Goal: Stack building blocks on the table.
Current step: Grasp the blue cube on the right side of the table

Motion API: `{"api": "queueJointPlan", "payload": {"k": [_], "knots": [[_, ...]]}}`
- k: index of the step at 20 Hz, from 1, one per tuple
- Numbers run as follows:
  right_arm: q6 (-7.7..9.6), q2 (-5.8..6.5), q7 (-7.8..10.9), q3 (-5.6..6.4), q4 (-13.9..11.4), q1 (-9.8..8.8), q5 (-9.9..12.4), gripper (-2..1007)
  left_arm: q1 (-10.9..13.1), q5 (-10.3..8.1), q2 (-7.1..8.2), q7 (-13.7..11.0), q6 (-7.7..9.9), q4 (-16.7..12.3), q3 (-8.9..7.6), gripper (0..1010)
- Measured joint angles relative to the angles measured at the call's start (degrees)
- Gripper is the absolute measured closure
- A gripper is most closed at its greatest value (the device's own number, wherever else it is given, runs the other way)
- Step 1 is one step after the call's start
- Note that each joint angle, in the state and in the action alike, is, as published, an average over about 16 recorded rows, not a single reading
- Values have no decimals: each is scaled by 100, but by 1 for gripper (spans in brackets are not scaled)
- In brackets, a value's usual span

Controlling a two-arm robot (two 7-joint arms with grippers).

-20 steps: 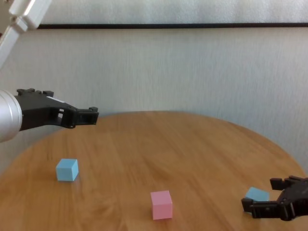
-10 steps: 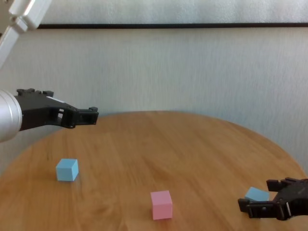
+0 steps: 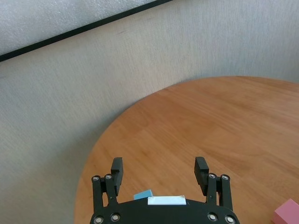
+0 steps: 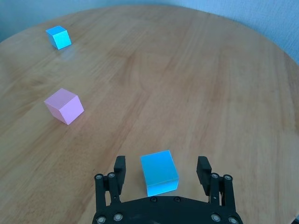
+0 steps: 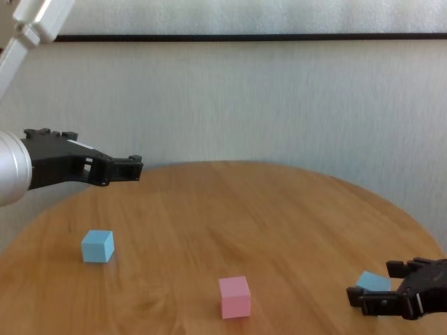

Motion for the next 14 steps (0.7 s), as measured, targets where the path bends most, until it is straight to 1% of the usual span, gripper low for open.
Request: {"api": "queueJointPlan", "payload": {"k": [5,10,14], "knots": [[-5,9,-5,-3,-12,-6,1,186,0,0,0,0,0,0,0,10],[-12,13,-7,-3,-21,-10,0,347,0,0,0,0,0,0,0,10],[-51,4,-2,2,-38,-7,-28,470,0,0,0,0,0,0,0,10]]}}
